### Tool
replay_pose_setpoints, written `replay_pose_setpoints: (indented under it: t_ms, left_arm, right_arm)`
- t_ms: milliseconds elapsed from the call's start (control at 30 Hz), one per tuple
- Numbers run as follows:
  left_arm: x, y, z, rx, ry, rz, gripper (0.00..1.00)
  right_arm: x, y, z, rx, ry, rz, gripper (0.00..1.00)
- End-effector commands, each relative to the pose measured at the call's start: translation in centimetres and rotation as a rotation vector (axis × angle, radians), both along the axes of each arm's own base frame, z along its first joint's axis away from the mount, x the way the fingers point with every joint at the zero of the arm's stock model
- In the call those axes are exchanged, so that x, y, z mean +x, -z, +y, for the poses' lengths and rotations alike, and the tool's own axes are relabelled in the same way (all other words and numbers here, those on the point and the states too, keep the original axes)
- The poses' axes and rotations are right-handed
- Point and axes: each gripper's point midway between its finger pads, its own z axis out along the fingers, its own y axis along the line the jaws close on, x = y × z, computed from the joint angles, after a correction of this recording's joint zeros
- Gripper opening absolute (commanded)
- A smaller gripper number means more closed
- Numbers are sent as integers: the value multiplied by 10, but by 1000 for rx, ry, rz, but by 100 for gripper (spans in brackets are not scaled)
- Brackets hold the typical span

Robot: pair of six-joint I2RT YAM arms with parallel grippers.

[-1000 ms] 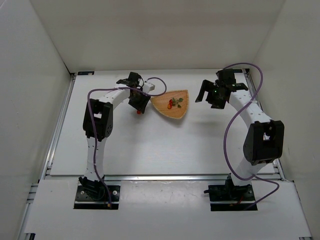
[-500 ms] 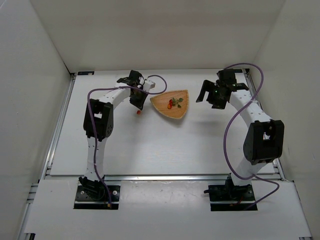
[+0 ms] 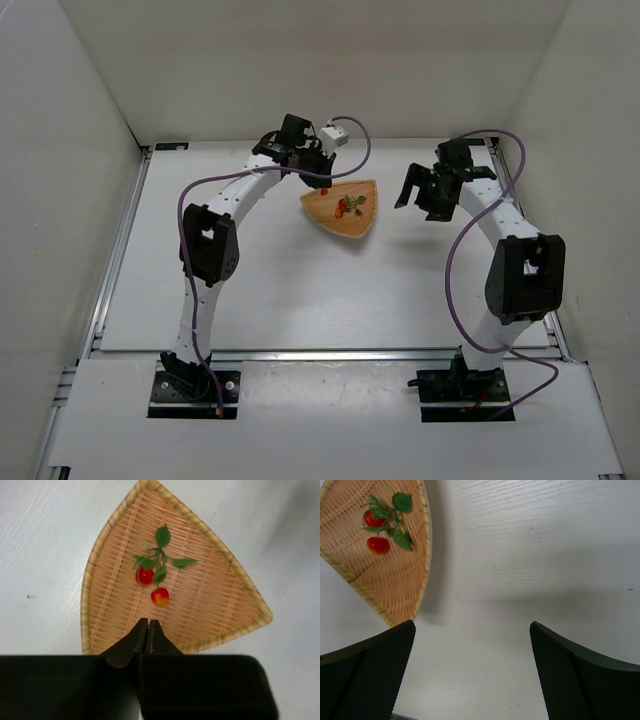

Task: Place and organize the fake fruits in the fruit bowl

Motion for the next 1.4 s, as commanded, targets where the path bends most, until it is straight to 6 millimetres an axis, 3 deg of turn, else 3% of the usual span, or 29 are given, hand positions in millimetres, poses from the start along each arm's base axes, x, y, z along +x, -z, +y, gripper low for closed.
replay_pose_setpoints:
  t_ms: [0,67,267,300,333,367,400,467,500,600,633,700,733,800,833,867,900,967,1067,1167,1233,1367]
  left_arm:
    - [13,1,-12,-70,11,-2,12]
    - [15,2,-10,-57,-5,-9,15]
    - [22,-2,-6,-37,-14,-45,45]
    - [25,-7,-5,-36,-35,-55,56]
    - [27,-11,-6,-42,-35,-65,84]
    - [28,-11,-5,-38,-53,-62,94]
    - [29,-19,-3,-39,-60,-77,100]
    - [35,-41,7,-45,-116,-113,100]
    - [38,-62,17,-54,-140,-151,100]
    - [49,-81,62,-18,-280,-184,100]
    - [58,-94,96,25,-383,-226,100]
    - [61,-80,138,104,-505,-212,100]
    - [68,-73,181,180,-626,-221,100]
    - [62,-45,229,297,-756,-182,100]
    - [57,-37,266,413,-881,-184,100]
    - [44,-14,297,498,-947,-129,100]
    - [36,-8,314,545,-986,-117,100]
    - [6,21,344,625,-990,-17,100]
    - [-30,38,370,649,-1033,75,100]
    - [-42,38,383,644,-1085,88,100]
    - [-44,27,405,644,-1267,65,100]
    - [-45,10,421,587,-1426,52,100]
  right_arm:
    - [9,-12,-10,-29,-1,-33,99]
    - [11,-15,-9,-28,-1,-43,99]
    - [16,-22,-17,-52,3,-64,99]
    - [16,-22,-17,-52,3,-64,99]
    - [19,-26,-16,-51,3,-74,99]
    - [18,-29,-16,-49,3,-83,99]
    - [18,-30,-15,-42,-2,-83,99]
    - [17,-34,-15,-41,-2,-93,99]
    - [17,-34,-15,-41,-2,-93,99]
    - [16,-40,-21,-14,18,-99,99]
    - [14,-39,-29,-15,35,-94,99]
    - [13,-33,-39,-19,70,-78,99]
    - [14,-37,-50,-19,98,-89,99]
    - [7,-23,-62,-17,135,-45,99]
    - [5,-21,-76,-26,171,-42,99]
    - [3,-17,-82,-26,186,-31,99]
    - [-2,-16,-86,-18,194,-24,99]
    - [-4,-16,-101,-18,232,-22,99]
    - [-4,-16,-118,-19,275,-22,99]
    - [-2,-19,-128,-19,298,-33,99]
    - [0,-23,-132,-15,317,-42,99]
    - [2,-27,-130,4,326,-48,99]
